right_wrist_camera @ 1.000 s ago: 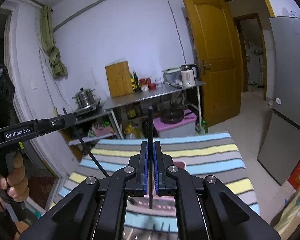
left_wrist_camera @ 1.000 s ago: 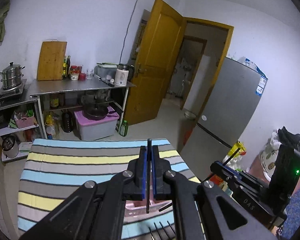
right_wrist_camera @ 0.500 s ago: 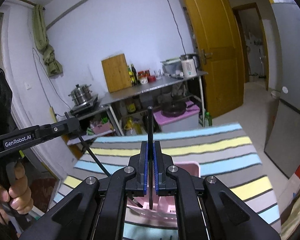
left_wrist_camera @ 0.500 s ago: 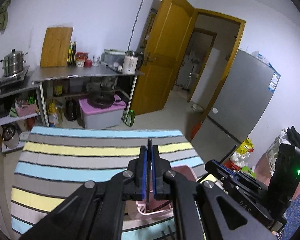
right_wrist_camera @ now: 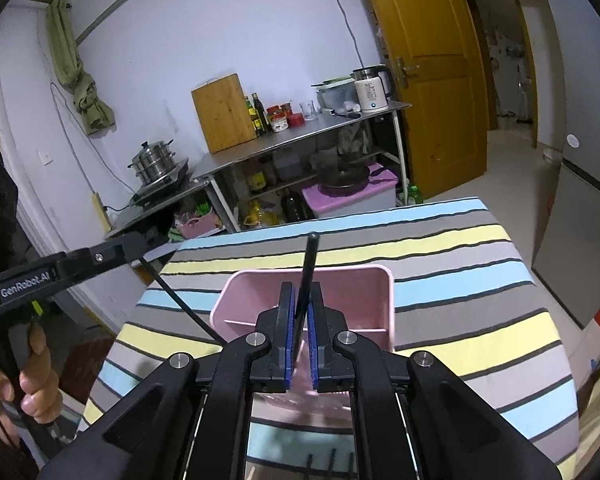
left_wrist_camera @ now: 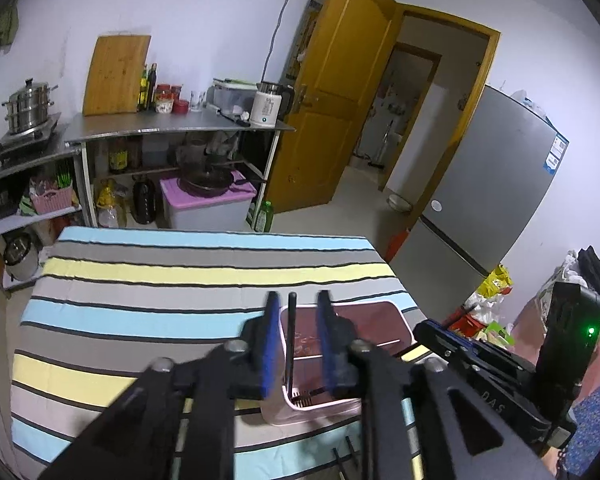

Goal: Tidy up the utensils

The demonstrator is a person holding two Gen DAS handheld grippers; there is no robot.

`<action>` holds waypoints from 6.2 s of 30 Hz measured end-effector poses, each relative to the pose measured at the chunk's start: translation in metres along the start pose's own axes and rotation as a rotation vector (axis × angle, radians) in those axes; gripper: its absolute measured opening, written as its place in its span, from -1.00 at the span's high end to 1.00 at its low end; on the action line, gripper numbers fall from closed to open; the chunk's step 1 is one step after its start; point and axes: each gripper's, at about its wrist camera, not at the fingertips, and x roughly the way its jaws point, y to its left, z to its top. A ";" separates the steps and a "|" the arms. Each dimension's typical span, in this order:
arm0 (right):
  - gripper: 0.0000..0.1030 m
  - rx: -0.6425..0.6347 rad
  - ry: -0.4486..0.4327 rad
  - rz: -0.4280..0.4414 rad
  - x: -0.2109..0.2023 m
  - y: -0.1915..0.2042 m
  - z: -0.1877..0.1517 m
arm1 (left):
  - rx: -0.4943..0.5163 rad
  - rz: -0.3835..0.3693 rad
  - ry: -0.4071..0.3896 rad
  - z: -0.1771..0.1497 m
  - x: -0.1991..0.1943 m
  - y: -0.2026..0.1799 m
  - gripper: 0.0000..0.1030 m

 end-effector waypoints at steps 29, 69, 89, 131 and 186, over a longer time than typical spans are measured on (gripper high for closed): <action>0.63 -0.021 -0.039 0.009 -0.124 0.011 -0.083 | 0.041 -0.003 -0.061 -0.105 -0.107 -0.009 0.30; 0.65 0.061 0.199 0.067 -0.057 0.006 -0.180 | 0.100 0.081 0.349 -0.234 0.019 0.000 0.34; 0.65 0.027 0.298 0.068 -0.011 0.034 -0.185 | 0.033 0.171 0.350 -0.223 0.003 0.063 0.85; 0.92 -0.012 0.274 -0.013 -0.015 0.058 -0.134 | 0.070 0.118 0.236 -0.153 -0.034 0.036 0.91; 0.93 -0.015 -0.049 -0.008 -0.095 0.044 -0.013 | -0.013 -0.011 0.039 -0.035 -0.064 -0.002 0.91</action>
